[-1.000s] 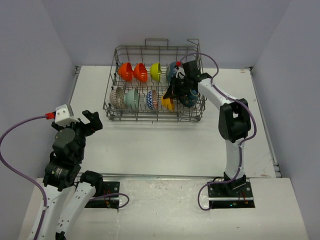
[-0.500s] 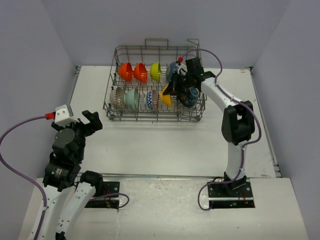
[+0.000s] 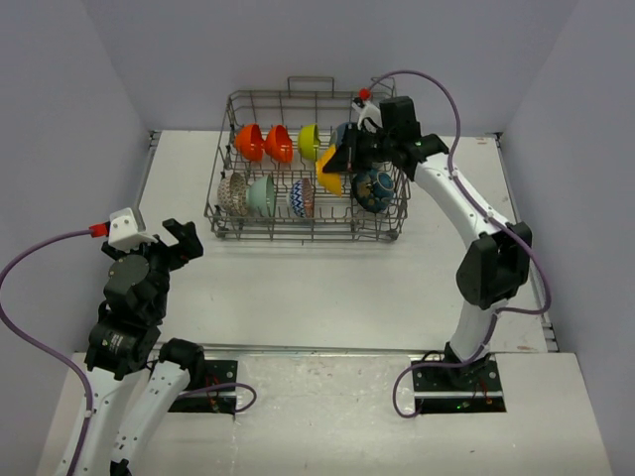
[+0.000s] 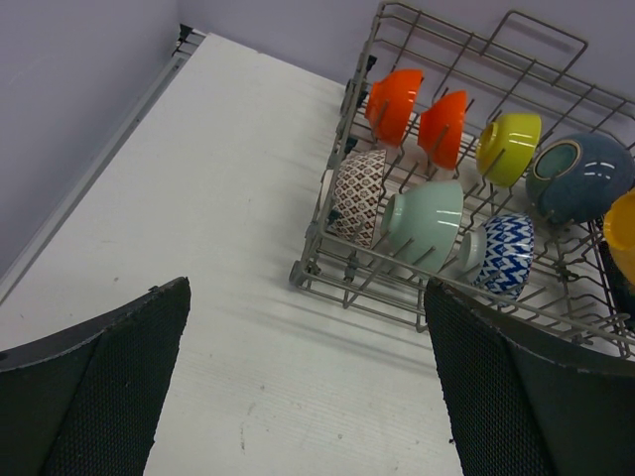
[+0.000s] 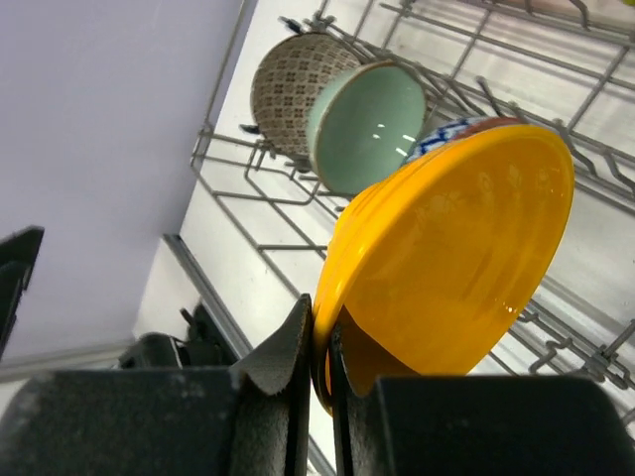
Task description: Unload the bowls from the dish rack
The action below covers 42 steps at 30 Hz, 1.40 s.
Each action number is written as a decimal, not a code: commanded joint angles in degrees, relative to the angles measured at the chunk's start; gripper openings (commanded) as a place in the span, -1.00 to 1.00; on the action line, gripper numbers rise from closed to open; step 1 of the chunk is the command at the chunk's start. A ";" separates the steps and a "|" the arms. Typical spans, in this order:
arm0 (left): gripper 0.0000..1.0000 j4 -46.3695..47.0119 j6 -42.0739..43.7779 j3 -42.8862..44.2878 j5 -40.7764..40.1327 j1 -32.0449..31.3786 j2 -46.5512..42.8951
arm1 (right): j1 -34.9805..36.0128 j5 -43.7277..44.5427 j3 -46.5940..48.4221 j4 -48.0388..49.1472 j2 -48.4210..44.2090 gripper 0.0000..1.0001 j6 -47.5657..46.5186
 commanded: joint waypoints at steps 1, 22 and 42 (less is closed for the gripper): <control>1.00 1.83 0.97 0.07 -0.74 0.46 0.02 | 4.90 1.97 2.90 -0.27 -10.03 -1.00 -8.58; 1.00 -14.95 -17.22 5.79 -31.58 4.06 -5.86 | 51.58 67.91 3.17 -10.82 8.29 -1.00 -33.56; 1.00 -15.31 -17.05 5.96 -32.12 3.97 -6.30 | 56.51 63.07 11.43 -14.07 24.49 -0.83 -32.95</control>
